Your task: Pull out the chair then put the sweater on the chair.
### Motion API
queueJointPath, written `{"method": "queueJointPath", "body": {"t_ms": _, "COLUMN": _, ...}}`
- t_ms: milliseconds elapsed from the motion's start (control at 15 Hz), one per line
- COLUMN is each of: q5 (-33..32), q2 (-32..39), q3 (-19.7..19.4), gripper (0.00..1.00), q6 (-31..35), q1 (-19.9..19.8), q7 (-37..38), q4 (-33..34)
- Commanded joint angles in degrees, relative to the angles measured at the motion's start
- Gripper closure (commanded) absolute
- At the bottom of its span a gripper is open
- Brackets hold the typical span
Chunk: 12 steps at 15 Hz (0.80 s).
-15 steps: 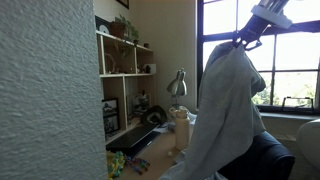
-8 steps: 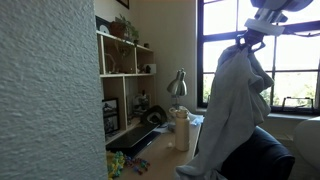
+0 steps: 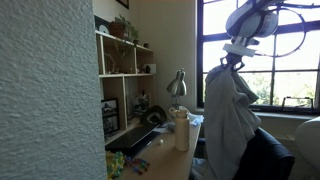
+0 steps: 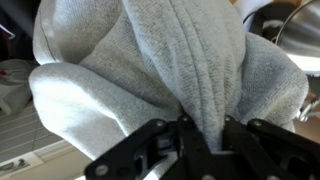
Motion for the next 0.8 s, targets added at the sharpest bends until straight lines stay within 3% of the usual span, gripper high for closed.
{"method": "queueJointPath", "body": {"t_ms": 0, "q5": 4.3, "q2": 4.8, "q3": 0.3, "gripper": 0.94, "q6": 2.5, "q1": 6.0, "q7": -2.8, "q4": -1.0}}
{"method": "queueJointPath", "body": {"t_ms": 200, "q5": 3.4, "q2": 10.2, "q3": 0.3, "gripper": 0.94, "q6": 1.1, "q1": 8.1, "q7": -3.1, "q4": -1.3}}
{"method": "queueJointPath", "body": {"t_ms": 467, "q5": -0.2, "q2": 14.9, "q3": -0.5, "gripper": 0.94, "q6": 0.2, "q1": 7.6, "q7": -2.6, "q4": -3.2}}
{"method": "queueJointPath", "body": {"t_ms": 733, "q5": 2.1, "q2": 22.1, "q3": -2.4, "gripper": 0.93, "q6": 10.0, "q1": 8.7, "q7": -8.0, "q4": -8.2}}
